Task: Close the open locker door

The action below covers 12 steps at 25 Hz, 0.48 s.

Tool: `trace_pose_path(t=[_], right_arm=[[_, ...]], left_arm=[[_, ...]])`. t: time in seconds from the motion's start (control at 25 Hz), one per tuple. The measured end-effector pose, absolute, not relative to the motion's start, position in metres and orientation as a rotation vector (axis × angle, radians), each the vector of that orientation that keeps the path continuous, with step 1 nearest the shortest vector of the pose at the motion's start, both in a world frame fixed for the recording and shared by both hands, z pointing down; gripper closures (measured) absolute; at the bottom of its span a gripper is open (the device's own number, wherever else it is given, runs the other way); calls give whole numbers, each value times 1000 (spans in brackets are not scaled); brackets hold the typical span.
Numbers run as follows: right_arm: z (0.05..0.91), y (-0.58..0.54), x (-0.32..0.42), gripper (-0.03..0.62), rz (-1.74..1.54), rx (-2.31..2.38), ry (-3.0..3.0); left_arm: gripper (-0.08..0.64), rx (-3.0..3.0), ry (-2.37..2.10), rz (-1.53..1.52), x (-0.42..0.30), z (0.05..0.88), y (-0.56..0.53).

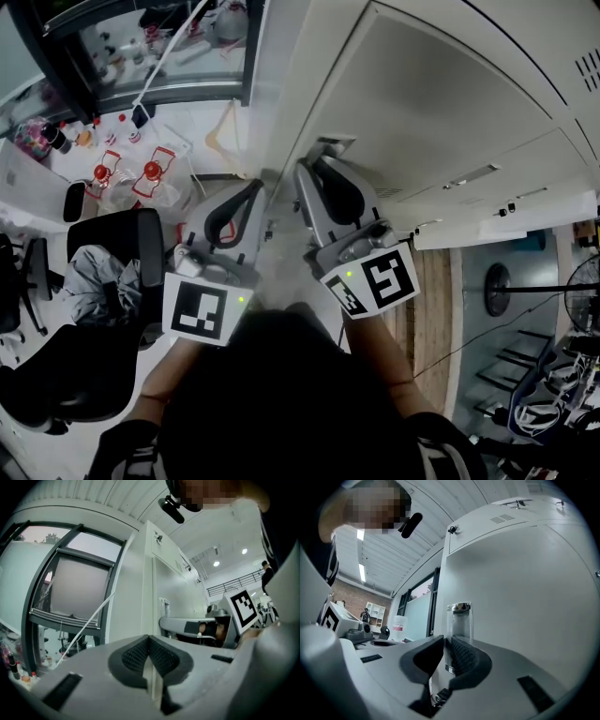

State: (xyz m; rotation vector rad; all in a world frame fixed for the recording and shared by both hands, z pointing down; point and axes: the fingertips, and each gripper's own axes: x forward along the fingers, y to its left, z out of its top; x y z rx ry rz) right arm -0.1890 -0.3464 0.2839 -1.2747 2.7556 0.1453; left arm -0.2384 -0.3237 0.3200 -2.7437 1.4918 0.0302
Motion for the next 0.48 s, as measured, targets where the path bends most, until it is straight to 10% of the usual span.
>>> trace_pose_path(t=[0.48], right_arm=[[284,-353,-192,532,143,-1327,2743]], left_arm=[[560,-2739,1493,25,-240,320,-322]])
